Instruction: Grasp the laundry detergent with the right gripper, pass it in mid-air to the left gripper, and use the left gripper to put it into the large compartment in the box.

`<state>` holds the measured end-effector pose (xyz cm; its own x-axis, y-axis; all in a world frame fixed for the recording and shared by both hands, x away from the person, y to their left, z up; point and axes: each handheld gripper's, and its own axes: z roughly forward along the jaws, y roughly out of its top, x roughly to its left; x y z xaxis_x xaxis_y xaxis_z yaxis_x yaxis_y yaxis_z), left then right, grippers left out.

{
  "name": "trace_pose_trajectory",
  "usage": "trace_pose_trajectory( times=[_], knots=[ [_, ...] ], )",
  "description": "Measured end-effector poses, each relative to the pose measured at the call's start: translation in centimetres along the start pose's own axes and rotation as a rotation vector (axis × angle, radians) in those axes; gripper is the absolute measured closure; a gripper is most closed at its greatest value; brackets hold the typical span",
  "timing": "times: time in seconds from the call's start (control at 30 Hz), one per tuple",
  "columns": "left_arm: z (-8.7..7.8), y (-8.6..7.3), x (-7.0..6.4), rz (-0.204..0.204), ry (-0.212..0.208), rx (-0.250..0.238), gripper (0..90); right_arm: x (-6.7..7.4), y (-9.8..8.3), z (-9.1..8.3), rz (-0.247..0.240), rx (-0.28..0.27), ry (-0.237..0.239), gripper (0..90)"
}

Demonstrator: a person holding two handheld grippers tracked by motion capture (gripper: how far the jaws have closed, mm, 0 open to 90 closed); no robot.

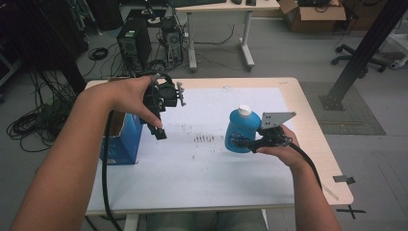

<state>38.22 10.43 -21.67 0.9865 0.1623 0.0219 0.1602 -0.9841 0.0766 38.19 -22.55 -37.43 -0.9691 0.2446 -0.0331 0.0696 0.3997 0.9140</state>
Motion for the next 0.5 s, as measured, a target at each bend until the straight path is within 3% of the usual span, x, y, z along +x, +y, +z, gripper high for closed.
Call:
trace_pose_trajectory(
  times=[0.3, 0.5],
  knots=[
    [-1.0, 0.2, -0.4, 0.002, 0.006, -0.008, 5.2, 0.3, 3.8, -1.8, -0.055, 0.021, 0.032, 43.8],
    [-1.8, 0.5, -0.7, 0.014, 0.007, -0.017, 5.2, 0.6, 5.0, -2.3, -0.075, 0.018, 0.068, 43.8]
  ],
)
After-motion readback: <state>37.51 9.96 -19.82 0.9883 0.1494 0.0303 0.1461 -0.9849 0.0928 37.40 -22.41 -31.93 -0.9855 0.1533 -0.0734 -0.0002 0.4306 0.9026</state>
